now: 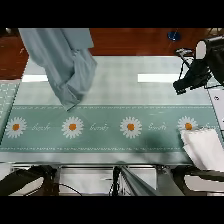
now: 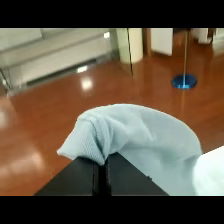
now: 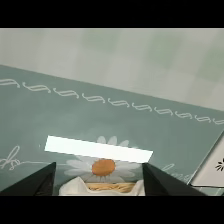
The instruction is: Fold the shirts.
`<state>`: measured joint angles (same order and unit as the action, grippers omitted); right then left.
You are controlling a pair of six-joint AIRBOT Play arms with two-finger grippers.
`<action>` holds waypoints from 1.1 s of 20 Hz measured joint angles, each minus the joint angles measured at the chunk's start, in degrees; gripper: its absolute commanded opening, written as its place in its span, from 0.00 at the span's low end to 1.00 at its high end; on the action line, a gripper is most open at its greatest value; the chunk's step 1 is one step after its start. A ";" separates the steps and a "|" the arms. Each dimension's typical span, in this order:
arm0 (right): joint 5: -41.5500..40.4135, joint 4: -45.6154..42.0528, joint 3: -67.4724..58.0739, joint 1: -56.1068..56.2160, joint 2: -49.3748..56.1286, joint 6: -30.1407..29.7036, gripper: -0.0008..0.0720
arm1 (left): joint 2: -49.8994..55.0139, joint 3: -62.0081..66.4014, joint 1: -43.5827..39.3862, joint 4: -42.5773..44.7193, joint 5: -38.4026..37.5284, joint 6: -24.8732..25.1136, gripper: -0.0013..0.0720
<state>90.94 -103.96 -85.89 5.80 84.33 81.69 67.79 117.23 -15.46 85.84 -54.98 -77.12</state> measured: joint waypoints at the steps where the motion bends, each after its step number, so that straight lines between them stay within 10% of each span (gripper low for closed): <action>1: 0.90 -0.46 0.00 0.00 -0.22 0.02 0.84 | -0.87 0.15 -0.35 -0.02 -0.09 -0.02 0.06; 12: 2.73 -2.95 0.00 -7.26 -6.01 1.51 0.84 | 9.77 -4.63 -14.23 -8.11 0.55 -0.02 0.06; 19: -0.26 7.76 0.00 -14.43 -7.26 1.90 0.84 | 32.04 -5.05 -29.73 -9.11 15.06 -0.02 0.06; 20: -1.09 9.01 0.00 -14.78 -7.28 1.90 0.84 | 34.34 -5.09 -31.21 -9.11 16.96 -0.02 0.14; 22: -2.75 11.30 0.04 -15.19 -7.37 1.92 0.84 | 38.01 -5.05 -33.55 -9.20 20.09 -0.02 0.83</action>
<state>88.18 -92.66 -85.84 -9.39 76.97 83.61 105.80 112.18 -49.01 76.64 -34.89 -77.14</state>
